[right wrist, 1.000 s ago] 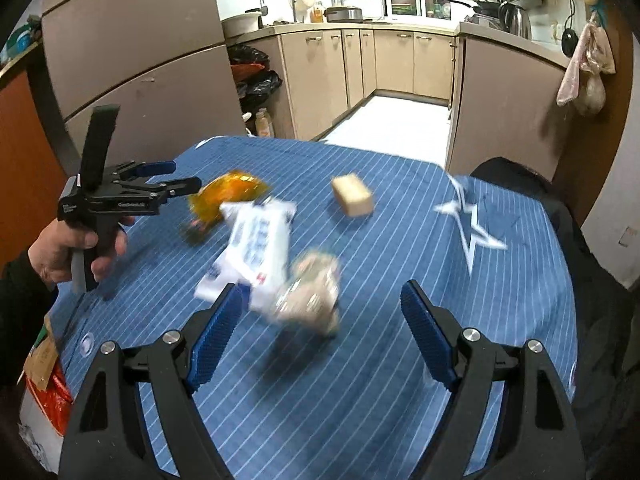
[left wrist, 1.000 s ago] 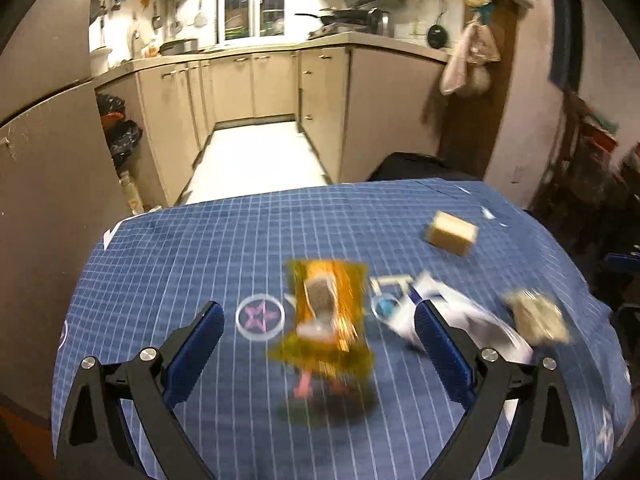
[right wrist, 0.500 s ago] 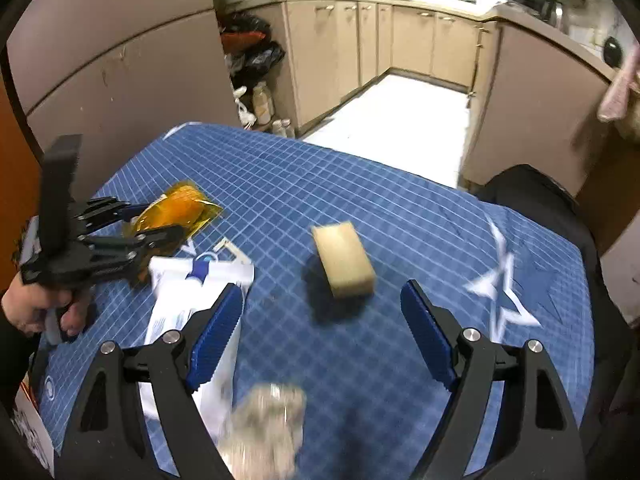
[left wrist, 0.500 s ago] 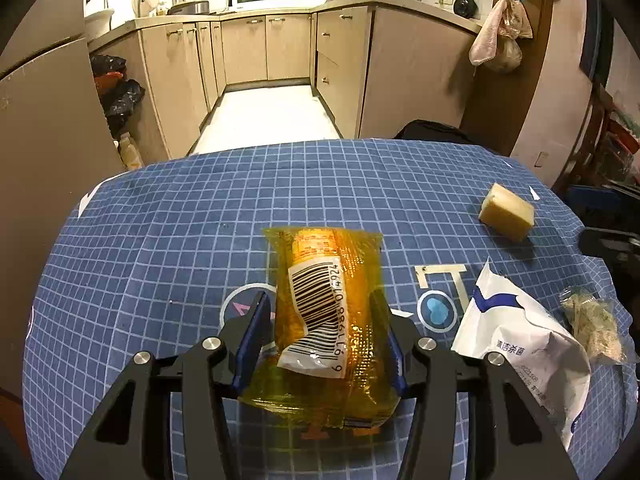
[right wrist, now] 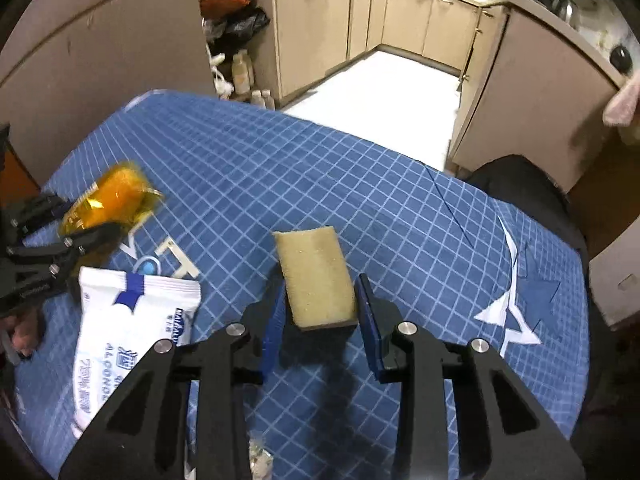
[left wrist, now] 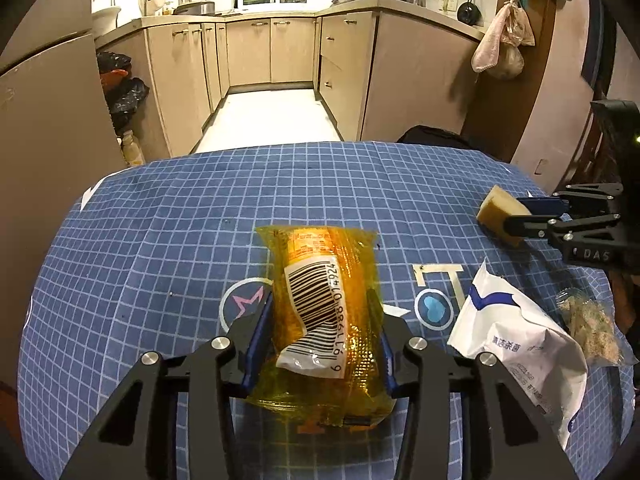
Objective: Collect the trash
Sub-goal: 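Grasp the beige sponge with the right gripper while the left gripper grasps the orange snack bag, then carry the sponge and snack bag over the white bucket, then open the right gripper to drop the sponge while the left gripper releases the snack bag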
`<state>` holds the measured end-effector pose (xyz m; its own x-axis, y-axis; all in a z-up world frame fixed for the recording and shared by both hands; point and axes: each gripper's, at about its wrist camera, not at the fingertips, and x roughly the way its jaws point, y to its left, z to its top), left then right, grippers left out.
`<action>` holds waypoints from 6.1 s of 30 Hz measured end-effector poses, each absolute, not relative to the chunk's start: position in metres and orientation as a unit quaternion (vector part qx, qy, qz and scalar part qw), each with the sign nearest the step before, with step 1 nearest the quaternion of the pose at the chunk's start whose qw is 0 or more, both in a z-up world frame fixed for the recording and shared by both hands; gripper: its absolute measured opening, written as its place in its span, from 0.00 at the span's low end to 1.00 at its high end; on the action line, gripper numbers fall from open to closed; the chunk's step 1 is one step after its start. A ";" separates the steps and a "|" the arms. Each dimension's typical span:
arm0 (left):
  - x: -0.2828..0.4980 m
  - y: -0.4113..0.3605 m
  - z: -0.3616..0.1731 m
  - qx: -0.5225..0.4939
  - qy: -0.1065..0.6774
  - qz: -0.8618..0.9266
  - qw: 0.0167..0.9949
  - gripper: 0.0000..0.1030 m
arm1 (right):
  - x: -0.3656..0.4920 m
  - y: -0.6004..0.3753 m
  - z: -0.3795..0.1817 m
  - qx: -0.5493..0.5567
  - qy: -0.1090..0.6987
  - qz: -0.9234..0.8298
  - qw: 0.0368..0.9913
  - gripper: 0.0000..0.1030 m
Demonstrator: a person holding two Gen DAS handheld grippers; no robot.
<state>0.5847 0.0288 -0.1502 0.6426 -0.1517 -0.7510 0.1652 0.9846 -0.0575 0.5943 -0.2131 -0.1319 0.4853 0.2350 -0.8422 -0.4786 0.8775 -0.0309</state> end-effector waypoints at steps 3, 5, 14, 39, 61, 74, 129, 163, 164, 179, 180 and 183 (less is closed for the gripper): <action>0.578 0.029 -0.150 0.004 0.415 -0.084 0.906 0.44 | 0.590 -0.214 -0.136 -0.144 0.458 0.201 0.854 0.30; 0.574 0.028 -0.149 0.002 0.418 -0.085 0.905 0.44 | 0.591 -0.214 -0.137 -0.145 0.457 0.200 0.855 0.33; 0.572 0.029 -0.146 -0.002 0.412 -0.070 0.908 0.43 | 0.583 -0.219 -0.136 -0.123 0.440 0.185 0.870 0.29; 0.353 -0.128 -0.019 -0.007 0.260 -0.200 0.945 0.43 | 0.278 -0.365 -0.022 -0.016 0.289 -0.030 0.957 0.29; 0.143 -0.352 -0.041 0.049 0.262 -0.385 0.884 0.43 | 0.050 -0.491 -0.045 0.048 0.280 -0.189 0.940 0.29; 0.073 -0.442 -0.088 0.096 0.287 -0.445 0.843 0.43 | -0.011 -0.540 -0.087 0.094 0.313 -0.220 0.919 0.29; 0.086 -0.522 -0.242 0.188 0.427 -0.436 0.769 0.43 | -0.017 -0.610 -0.211 0.187 0.480 -0.194 0.835 0.29; 0.084 -0.522 -0.248 0.197 0.428 -0.429 0.771 0.43 | -0.018 -0.605 -0.217 0.188 0.483 -0.192 0.834 0.31; 0.084 -0.522 -0.248 0.198 0.427 -0.429 0.771 0.43 | -0.018 -0.605 -0.217 0.189 0.482 -0.192 0.834 0.31; 0.085 -0.523 -0.242 0.201 0.416 -0.421 0.781 0.71 | -0.020 -0.611 -0.216 0.196 0.471 -0.199 0.837 0.47; 0.085 -0.523 -0.242 0.201 0.416 -0.420 0.781 0.71 | -0.021 -0.612 -0.215 0.196 0.470 -0.199 0.837 0.47; 0.086 -0.522 -0.241 0.201 0.415 -0.418 0.782 0.71 | -0.023 -0.614 -0.214 0.198 0.467 -0.200 0.838 0.49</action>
